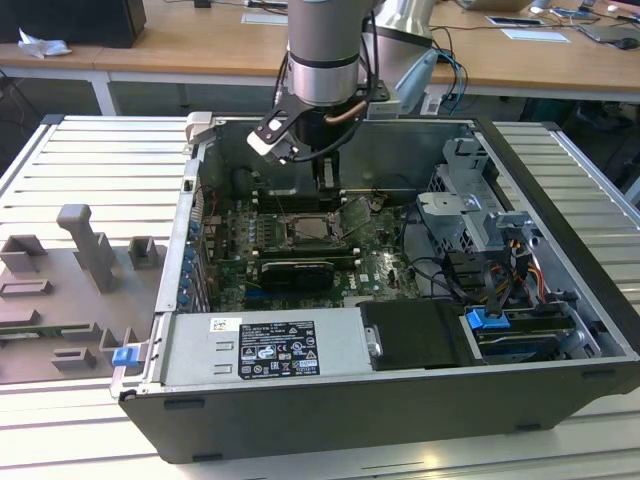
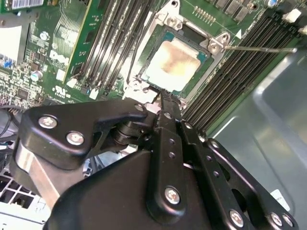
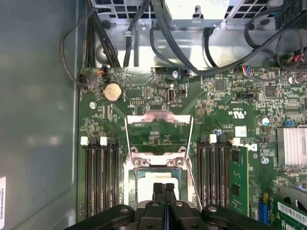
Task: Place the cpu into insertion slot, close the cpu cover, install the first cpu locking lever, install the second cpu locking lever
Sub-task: 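Close the cpu cover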
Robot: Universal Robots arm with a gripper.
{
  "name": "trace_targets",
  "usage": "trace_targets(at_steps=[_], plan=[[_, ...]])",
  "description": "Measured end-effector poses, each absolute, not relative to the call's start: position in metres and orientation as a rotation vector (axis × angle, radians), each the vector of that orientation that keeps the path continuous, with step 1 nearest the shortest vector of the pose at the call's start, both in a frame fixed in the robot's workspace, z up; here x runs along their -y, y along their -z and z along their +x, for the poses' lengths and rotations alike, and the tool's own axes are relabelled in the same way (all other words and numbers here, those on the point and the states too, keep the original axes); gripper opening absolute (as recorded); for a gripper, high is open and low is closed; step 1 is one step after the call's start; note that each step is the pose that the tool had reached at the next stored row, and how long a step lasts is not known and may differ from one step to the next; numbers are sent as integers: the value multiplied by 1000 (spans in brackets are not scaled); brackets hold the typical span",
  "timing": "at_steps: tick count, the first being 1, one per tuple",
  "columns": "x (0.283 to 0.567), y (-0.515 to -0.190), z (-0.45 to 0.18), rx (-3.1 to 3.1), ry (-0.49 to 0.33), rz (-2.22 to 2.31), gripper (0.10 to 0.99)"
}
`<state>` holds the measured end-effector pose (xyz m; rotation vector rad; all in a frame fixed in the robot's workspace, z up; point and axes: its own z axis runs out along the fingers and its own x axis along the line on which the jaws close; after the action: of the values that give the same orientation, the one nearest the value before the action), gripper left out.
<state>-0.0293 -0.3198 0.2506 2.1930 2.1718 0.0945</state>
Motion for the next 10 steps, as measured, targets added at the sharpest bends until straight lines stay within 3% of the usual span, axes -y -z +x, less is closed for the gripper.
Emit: trace_targets(at_steps=[10], plan=[[320,-252,-26,-2177,-89,2188,106]])
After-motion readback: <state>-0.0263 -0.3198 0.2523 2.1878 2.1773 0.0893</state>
